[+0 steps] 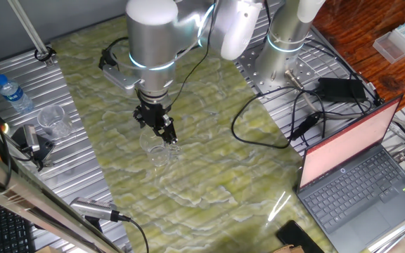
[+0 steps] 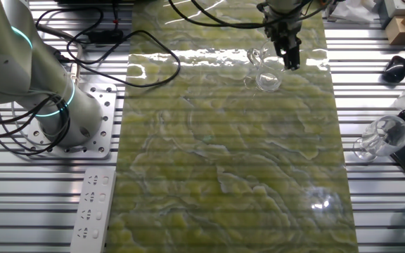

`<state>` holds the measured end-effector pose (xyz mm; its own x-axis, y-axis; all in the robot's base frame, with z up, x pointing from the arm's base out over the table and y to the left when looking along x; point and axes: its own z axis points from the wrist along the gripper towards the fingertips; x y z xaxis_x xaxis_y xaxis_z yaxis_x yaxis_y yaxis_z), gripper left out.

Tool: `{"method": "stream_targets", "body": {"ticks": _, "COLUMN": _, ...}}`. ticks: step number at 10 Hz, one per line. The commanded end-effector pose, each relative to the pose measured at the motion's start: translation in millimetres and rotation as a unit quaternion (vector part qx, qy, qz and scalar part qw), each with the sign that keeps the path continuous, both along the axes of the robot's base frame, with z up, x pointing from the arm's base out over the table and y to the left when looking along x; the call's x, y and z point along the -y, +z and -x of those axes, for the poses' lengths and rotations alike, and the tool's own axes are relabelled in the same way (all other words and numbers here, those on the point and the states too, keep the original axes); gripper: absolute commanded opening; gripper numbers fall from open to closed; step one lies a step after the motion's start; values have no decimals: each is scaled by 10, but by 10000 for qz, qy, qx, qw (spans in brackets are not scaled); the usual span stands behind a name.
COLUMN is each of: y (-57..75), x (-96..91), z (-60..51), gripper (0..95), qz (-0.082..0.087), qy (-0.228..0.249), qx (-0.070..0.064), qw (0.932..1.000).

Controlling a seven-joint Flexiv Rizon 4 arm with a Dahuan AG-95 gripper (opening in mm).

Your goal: Pick up the cup

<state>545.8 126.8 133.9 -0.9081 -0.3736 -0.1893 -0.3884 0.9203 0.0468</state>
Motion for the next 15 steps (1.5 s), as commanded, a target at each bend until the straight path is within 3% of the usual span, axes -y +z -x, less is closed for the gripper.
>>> {"method": "stream_targets", "body": {"ticks": 1, "y": -23, "x": -9, "z": -11, "gripper": 950, "qz": 10, "qy": 88, "qx": 29, "qw": 10000}}
{"method": "stream_targets", "body": {"ticks": 15, "y": -212, "x": -77, "z": 4, "gripper": 950, "qz": 44, "qy": 306, "qx": 54, "qw": 9995}}
